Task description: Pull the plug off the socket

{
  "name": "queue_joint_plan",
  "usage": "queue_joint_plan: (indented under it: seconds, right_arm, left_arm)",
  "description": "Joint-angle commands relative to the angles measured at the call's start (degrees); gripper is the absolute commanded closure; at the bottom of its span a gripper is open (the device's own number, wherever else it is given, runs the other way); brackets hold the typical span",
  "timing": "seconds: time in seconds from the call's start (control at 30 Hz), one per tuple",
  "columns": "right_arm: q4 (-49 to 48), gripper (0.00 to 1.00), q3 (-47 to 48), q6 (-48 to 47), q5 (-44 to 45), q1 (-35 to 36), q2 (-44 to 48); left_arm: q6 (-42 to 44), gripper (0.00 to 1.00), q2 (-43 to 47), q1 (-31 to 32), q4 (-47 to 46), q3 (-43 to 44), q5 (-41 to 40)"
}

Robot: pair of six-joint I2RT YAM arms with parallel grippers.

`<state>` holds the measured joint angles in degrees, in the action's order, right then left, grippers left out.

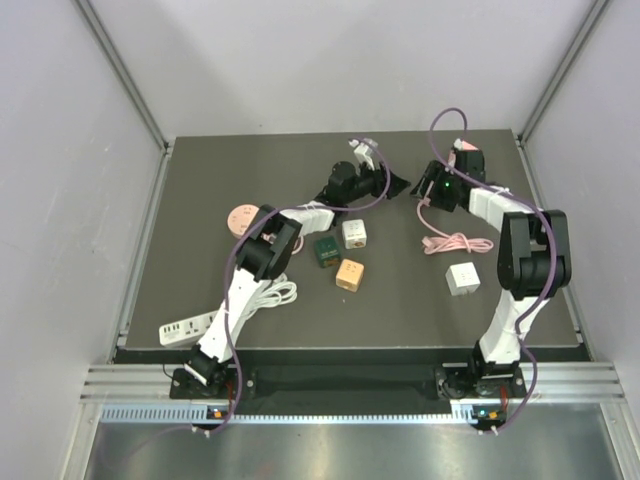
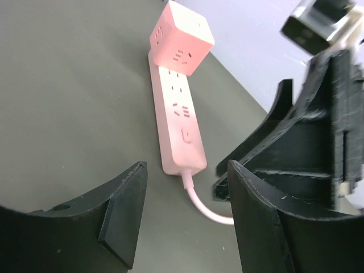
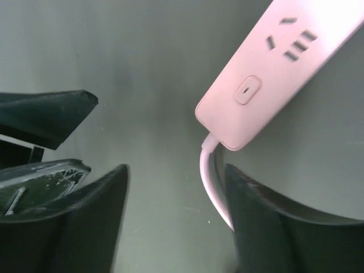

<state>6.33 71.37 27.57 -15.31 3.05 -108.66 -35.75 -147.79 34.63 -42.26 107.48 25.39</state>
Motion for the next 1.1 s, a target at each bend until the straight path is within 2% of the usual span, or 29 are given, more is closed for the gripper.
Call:
queue_joint_plan:
  seconds: [0.0, 0.07, 0.2, 0.3, 0.37, 0.5, 0.57, 0.63, 0.8, 1.07]
  right_arm:
    - [3.2, 0.27, 4.7, -2.8, 3.8, -1.4, 4.2]
    - [6.0, 0.15, 7.1, -4.4, 6.6, -1.5, 4.4]
    - [7.7, 0.00, 9.1, -4.4, 12.9, -2.6, 5.0]
    - [10.0, 0.00, 13.1, -4.3, 15.0, -4.7, 3.6]
    - [11.7, 0.00, 16.2, -3.5, 18.6, -5.9, 2.8]
    - [14.0, 0.00, 20.4, 0.6, 19.1, -9.2, 1.2]
    - [15.9, 0.00, 22.9, 1.8, 16.1, -10.9, 0.7]
    - [15.9, 0.00, 23.0, 1.8, 15.5, -11.6, 1.1]
    - [12.9, 0.00, 19.8, 2.1, 12.2, -12.5, 3.6]
    - [10.9, 0.00, 17.0, 2.6, 5.9, -12.6, 0.9]
  left_arm:
    - [-1.5, 0.37, -0.7, 0.0, -2.8, 3.6, 0.4]
    - [-1.5, 0.36, -1.4, 0.2, -1.8, 4.8, 0.4]
    - [-1.3, 0.34, -2.7, 1.3, 1.9, 7.3, -1.6]
    - [-0.5, 0.28, -5.6, 3.1, 6.2, 11.8, -2.4]
    - [3.3, 0.24, -6.8, 4.7, 10.7, 16.0, -3.7]
    - [7.3, 0.28, -11.5, 6.6, 18.3, 24.5, -9.6]
    - [8.1, 0.28, -12.9, 6.9, 19.7, 28.7, -12.1]
    - [8.1, 0.26, -13.9, 7.1, 19.9, 29.7, -15.3]
    - [6.7, 0.24, -15.8, 7.8, 20.5, 31.3, -17.6]
    - [8.1, 0.22, -16.0, 9.4, 21.0, 31.0, -22.8]
